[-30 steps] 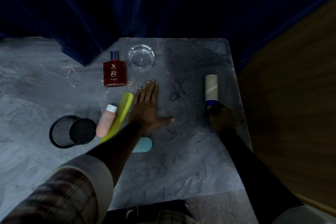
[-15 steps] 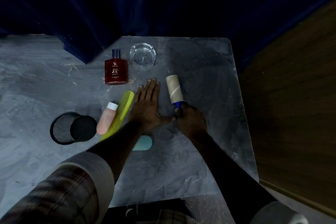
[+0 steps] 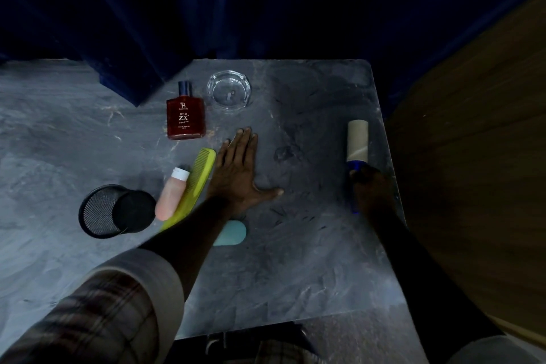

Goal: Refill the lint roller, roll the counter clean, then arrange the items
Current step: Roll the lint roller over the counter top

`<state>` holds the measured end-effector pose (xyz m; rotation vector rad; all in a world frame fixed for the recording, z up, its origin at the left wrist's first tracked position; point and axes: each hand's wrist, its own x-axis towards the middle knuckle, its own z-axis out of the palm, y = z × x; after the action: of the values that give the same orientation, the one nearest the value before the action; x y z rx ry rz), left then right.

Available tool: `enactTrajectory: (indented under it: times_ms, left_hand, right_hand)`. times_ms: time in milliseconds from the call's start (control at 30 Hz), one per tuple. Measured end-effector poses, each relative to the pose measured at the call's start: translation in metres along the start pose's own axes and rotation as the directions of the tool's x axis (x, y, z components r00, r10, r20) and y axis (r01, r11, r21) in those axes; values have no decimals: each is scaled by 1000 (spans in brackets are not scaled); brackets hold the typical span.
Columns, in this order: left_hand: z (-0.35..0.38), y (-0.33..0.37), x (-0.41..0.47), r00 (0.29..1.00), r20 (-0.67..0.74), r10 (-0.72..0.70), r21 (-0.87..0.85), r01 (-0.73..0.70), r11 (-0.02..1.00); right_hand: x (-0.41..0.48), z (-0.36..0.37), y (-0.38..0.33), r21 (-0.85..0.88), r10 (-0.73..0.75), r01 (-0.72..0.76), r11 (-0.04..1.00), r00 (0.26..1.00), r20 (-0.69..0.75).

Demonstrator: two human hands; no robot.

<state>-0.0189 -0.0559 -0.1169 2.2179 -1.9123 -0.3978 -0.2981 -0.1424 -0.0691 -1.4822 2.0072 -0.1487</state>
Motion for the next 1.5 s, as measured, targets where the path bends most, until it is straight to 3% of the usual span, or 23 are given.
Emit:
enactTrajectory:
  times_ms: [133,367,533,733,867,967,1133,1233,1500]
  left_hand:
    - [1,-1,0,1000,1,10,1,-10,1000]
    - [4,-2,1,1000,-13,13,0,-13,1000]
    - [5,-2,0,1000,-24,2,-9,-3,1000]
    - [5,-2,0,1000,-27,7,2,-7,1000]
    - [5,-2,0,1000,-28,9,9,-9,1000]
    - [5,-1,-1,999,-33,7,8,-7,1000]
    - [5,0,1,1000,-15,5,25,-4,1000]
    - [4,-1,1,1000,-17,7,23,-7,1000]
    - [3,0,0,1000,-27,13,14,-13,1000]
  right_hand:
    - [12,-28,22,-152,65,-72,986,997,-45]
    - [15,-48,44,-236,138,-141,962,990,-28]
    - [13,-41,30,-120,166,-171,978,985,-46]
    - [-5,-10,1,-240,-59,64,969,998,31]
    - [-23,14,-28,-224,-143,153,962,988,61]
    - [-39,33,-46,-264,-242,259,929,966,94]
    - [-67,58,-64,-421,-450,420,804,892,30]
    - [-72,66,-70,-333,-417,441,833,897,146]
    - [-72,72,-71,-297,-423,452,841,892,159]
